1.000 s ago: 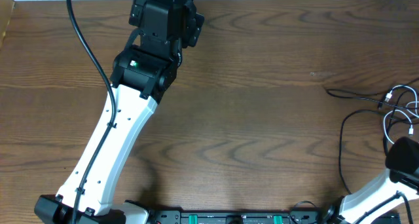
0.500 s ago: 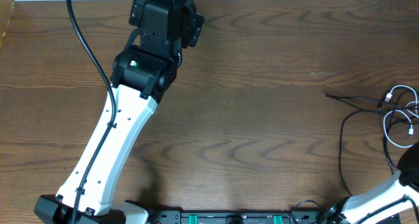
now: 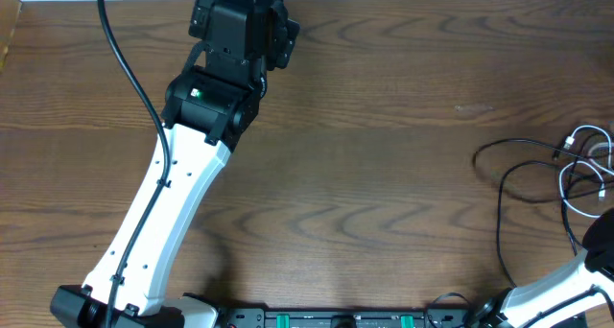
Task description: Untangle cables
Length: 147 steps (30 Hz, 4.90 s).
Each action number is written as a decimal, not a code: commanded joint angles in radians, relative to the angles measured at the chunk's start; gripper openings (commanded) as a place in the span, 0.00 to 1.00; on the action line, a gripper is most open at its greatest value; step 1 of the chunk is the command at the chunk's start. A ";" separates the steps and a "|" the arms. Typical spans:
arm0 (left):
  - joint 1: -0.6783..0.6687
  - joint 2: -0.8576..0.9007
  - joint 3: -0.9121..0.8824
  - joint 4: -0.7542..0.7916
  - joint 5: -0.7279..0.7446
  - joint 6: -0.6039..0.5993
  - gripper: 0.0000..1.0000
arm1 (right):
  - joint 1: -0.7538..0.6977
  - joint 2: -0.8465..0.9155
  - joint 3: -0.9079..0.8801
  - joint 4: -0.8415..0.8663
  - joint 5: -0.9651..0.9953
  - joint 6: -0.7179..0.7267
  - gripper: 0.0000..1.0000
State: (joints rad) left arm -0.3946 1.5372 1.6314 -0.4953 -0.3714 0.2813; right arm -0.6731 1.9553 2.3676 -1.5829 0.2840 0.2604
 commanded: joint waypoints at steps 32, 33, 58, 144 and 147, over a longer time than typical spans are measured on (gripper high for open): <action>0.000 -0.021 0.009 -0.007 -0.002 -0.006 0.98 | 0.492 -0.115 0.000 0.106 -0.313 -0.211 0.99; 0.000 -0.021 0.009 -0.009 -0.002 -0.006 0.98 | 0.514 -0.115 0.001 0.107 -0.313 -0.218 0.99; 0.017 -0.020 0.009 -0.008 -0.010 -0.087 0.98 | 0.882 -0.104 0.000 0.228 -0.240 -0.272 0.99; 0.246 0.090 0.009 0.104 0.180 -0.134 0.99 | 0.910 0.172 0.000 0.431 0.032 -0.277 0.99; 0.246 0.090 0.009 0.104 0.180 -0.134 0.98 | 0.910 0.172 0.000 0.431 0.032 -0.277 0.99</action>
State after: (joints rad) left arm -0.1570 1.6253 1.6314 -0.3904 -0.2066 0.1356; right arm 0.2398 2.1201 2.3661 -1.1542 0.3019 -0.0090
